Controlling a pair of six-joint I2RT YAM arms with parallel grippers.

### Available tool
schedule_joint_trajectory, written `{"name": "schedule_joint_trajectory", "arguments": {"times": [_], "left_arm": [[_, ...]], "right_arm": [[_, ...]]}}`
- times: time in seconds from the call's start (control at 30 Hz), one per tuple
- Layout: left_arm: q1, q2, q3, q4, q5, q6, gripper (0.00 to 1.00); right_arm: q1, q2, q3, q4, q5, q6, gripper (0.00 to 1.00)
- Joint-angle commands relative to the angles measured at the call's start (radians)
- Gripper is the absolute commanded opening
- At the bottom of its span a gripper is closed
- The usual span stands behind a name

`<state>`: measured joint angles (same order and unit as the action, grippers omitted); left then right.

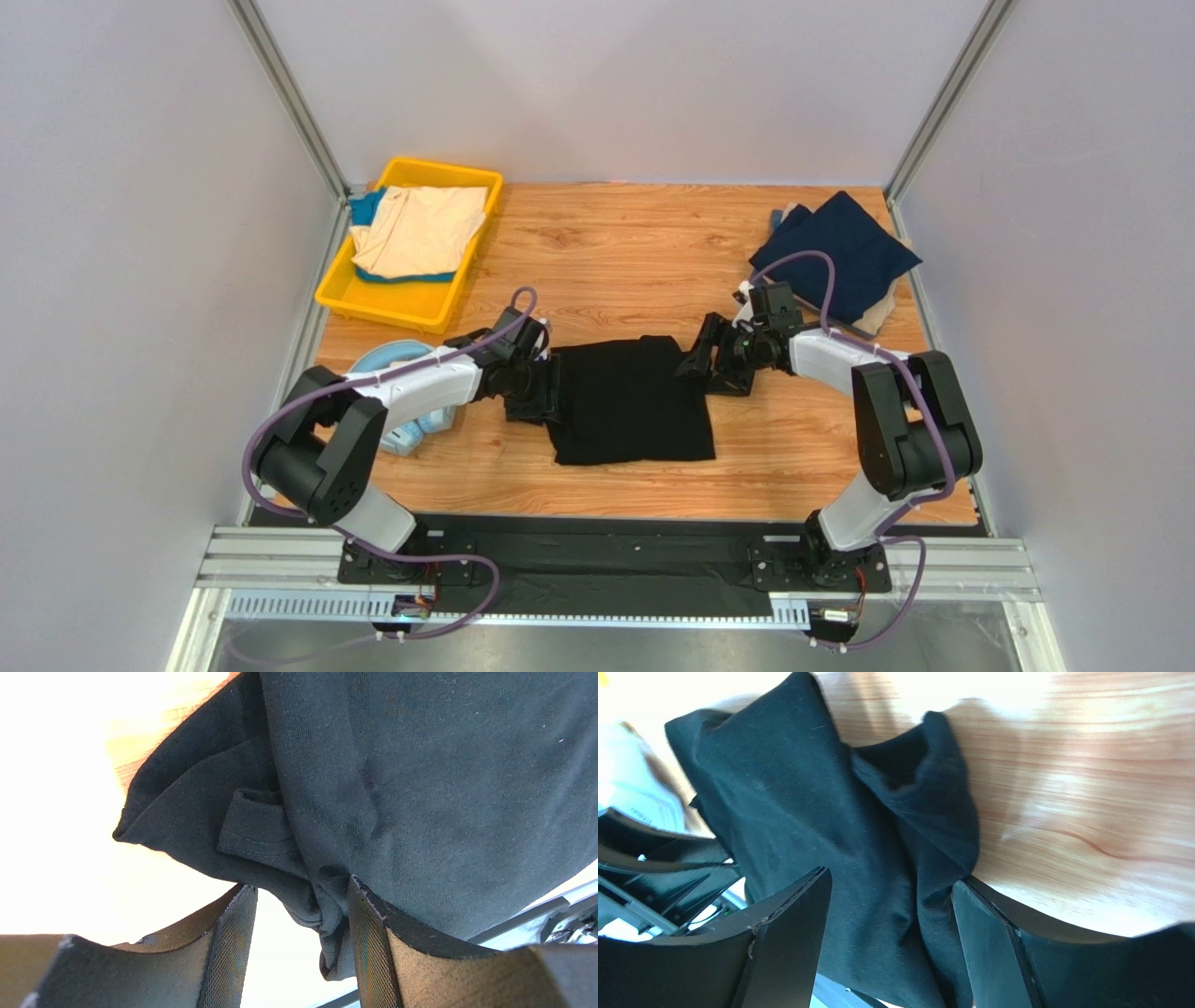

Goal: Fold and stack the t-shirts
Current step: Put the neatly folded tshirt into the corner of the board with the right arm

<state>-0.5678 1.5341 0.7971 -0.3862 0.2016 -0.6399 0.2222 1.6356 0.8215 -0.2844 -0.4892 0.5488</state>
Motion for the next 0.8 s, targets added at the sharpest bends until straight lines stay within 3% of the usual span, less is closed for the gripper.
{"name": "schedule_joint_trajectory", "arguments": {"times": [0.0, 0.27, 0.37, 0.53, 0.63, 0.67, 0.77], "left_arm": [[0.002, 0.018, 0.008, -0.003, 0.015, 0.023, 0.56], [0.002, 0.004, 0.020, -0.016, 0.012, 0.032, 0.56], [0.002, 0.004, 0.019, -0.022, 0.006, 0.037, 0.55], [0.002, 0.008, 0.020, -0.022, 0.007, 0.036, 0.55], [0.002, 0.011, 0.022, -0.020, 0.007, 0.034, 0.55], [0.003, 0.009, 0.022, -0.020, 0.009, 0.034, 0.55], [0.002, 0.008, 0.022, -0.022, 0.006, 0.036, 0.55]], "right_arm": [[0.011, 0.092, -0.044, -0.002, 0.006, -0.044, 0.71], [0.051, 0.223, 0.004, -0.032, -0.023, -0.084, 0.70], [0.081, 0.221, 0.007, -0.044, -0.020, -0.085, 0.62], [0.112, 0.210, -0.004, -0.032, -0.045, -0.073, 0.61], [0.118, 0.204, -0.024, -0.001, -0.052, -0.053, 0.51], [0.118, 0.199, -0.027, 0.008, -0.060, -0.049, 0.38], [0.124, 0.187, -0.038, 0.022, -0.068, -0.044, 0.20]]}}
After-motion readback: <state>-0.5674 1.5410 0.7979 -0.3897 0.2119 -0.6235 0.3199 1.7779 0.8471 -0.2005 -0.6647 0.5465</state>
